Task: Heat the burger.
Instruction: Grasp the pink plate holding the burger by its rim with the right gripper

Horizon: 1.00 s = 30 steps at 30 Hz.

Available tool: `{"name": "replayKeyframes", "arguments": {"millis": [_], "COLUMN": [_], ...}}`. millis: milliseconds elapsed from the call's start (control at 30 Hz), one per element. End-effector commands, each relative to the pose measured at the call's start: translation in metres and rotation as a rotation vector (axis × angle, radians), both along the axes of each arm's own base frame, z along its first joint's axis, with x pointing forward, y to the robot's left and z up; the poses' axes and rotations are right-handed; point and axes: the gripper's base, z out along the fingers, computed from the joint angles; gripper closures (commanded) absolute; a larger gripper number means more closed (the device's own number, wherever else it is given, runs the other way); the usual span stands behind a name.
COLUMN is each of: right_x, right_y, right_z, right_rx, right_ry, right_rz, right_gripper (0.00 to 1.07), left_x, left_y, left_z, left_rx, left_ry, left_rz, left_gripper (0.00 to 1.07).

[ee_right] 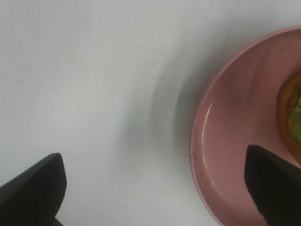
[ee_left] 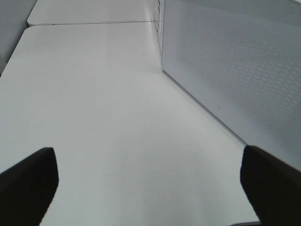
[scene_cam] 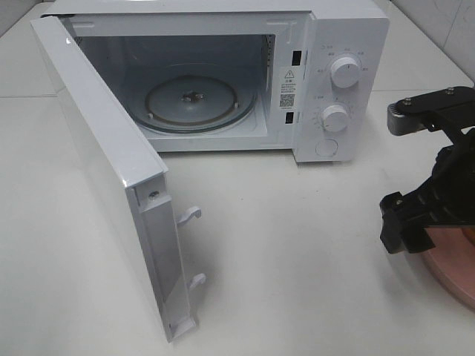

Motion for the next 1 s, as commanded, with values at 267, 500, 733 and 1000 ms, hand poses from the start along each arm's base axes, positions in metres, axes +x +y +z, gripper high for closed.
{"name": "replayKeyframes", "arguments": {"millis": [267, 500, 733, 1000], "right_x": [0.004, 0.010, 0.020, 0.032], "right_y": [-0.018, -0.030, -0.026, -0.023], "right_z": [0.002, -0.007, -0.030, -0.061], "right_rx": [-0.049, -0.073, -0.085, -0.107], "right_ry": [0.000, 0.033, 0.092, 0.145], "right_rz": [-0.029, -0.073, -0.065, -0.040], "right_gripper": [0.11, 0.13, 0.16, 0.18], "left_x": [-0.001, -0.001, -0.001, -0.001], "left_y": [0.000, 0.000, 0.000, 0.000], "left_z": [0.001, 0.001, 0.001, 0.001], "left_rx": [-0.005, -0.005, -0.005, -0.005], "left_ry": [-0.027, -0.027, -0.027, -0.027], "left_rz": [0.000, 0.000, 0.000, 0.000], "left_gripper": [0.09, 0.09, 0.09, 0.09]}}
